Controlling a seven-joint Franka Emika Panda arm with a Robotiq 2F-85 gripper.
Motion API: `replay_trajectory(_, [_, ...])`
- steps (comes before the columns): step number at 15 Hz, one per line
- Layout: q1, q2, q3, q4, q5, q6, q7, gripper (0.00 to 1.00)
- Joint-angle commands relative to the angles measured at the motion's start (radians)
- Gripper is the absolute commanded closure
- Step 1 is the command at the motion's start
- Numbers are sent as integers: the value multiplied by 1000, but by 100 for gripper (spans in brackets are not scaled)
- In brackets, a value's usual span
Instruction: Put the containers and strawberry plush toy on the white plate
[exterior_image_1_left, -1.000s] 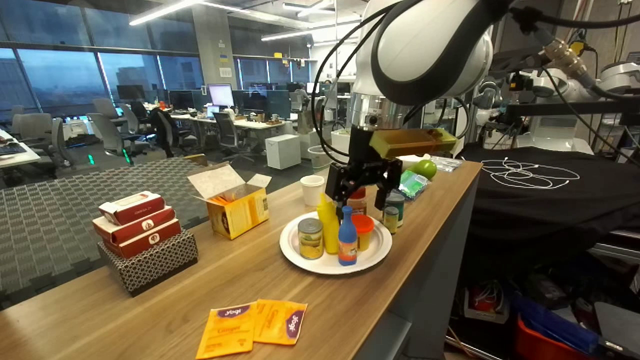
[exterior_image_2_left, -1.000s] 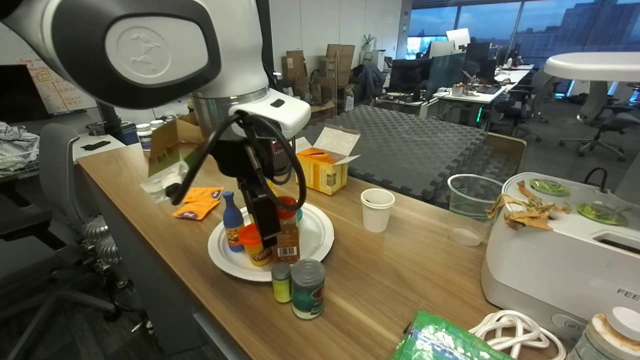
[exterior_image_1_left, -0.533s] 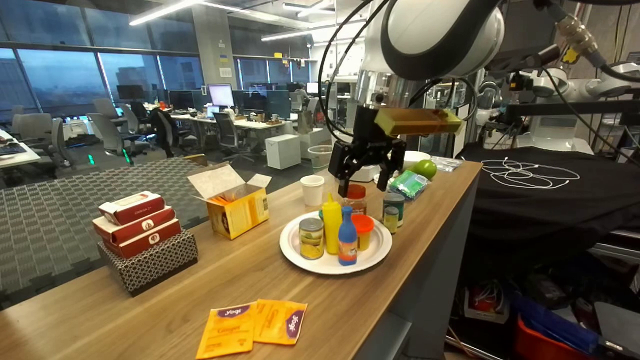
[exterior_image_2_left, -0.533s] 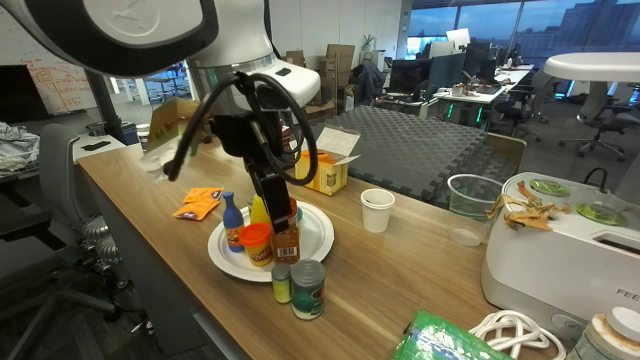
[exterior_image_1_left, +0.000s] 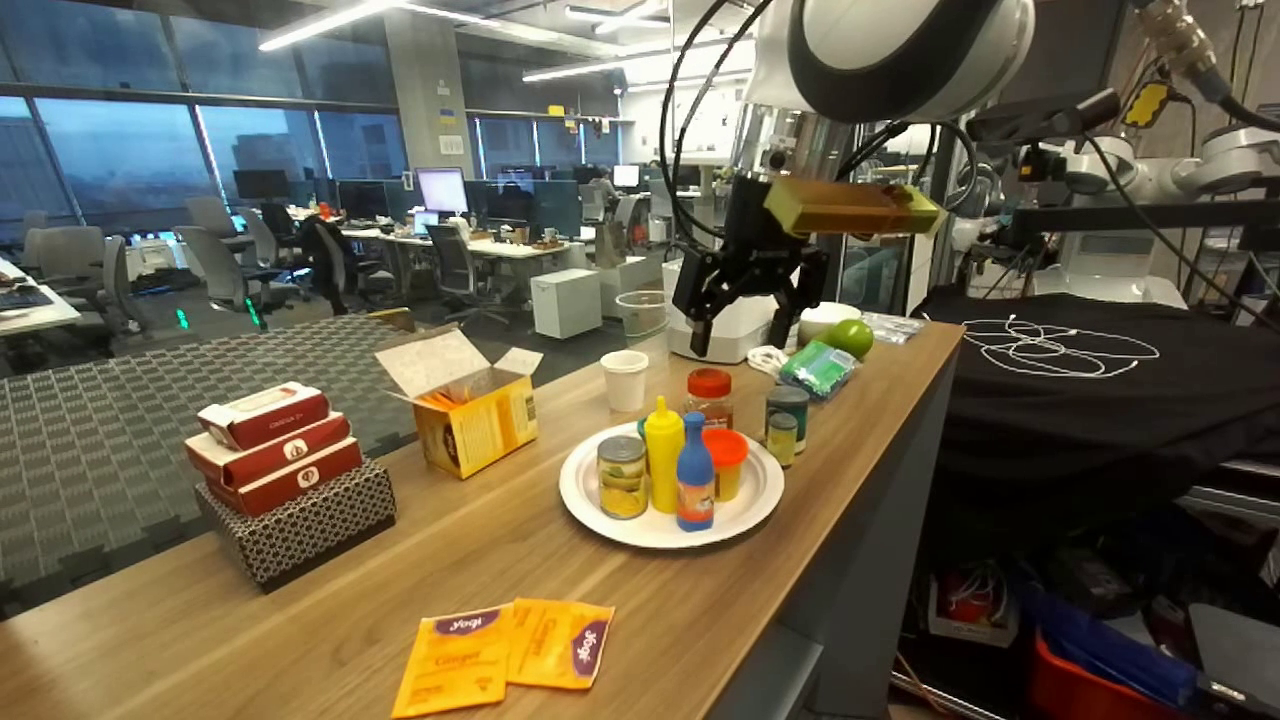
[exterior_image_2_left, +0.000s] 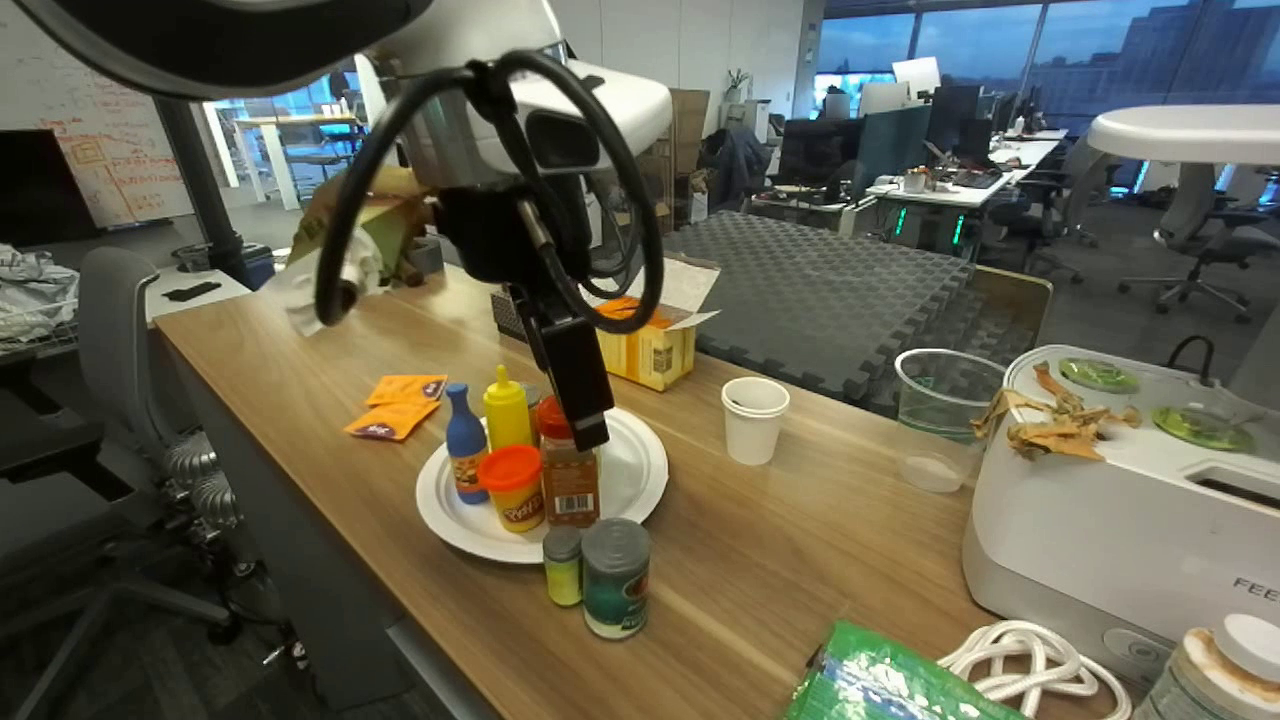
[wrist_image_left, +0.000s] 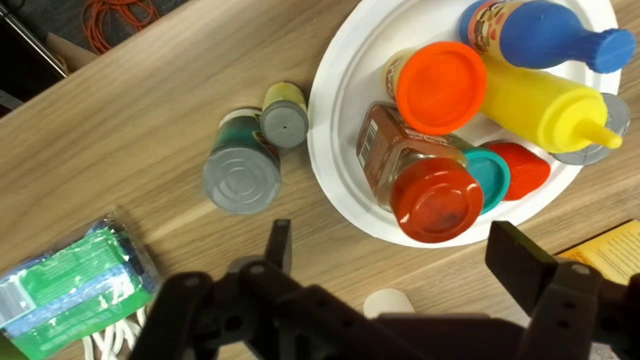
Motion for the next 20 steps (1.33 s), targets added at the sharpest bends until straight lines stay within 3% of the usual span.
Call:
replay_trajectory(1, [-17,-15,-8,1,-1,-31,58,0])
replay_trajectory(10, [-41,-17,-45,0,-21,-120,245,0])
replay_trajectory(14, [-43,-47,-35,-1,0,-152,229,0])
replay_trajectory(17, [-34,-136,-21,-19,-28,-262,220,0])
replay_trajectory(20, [-35,-250,8,-29,-44,-449,204,0])
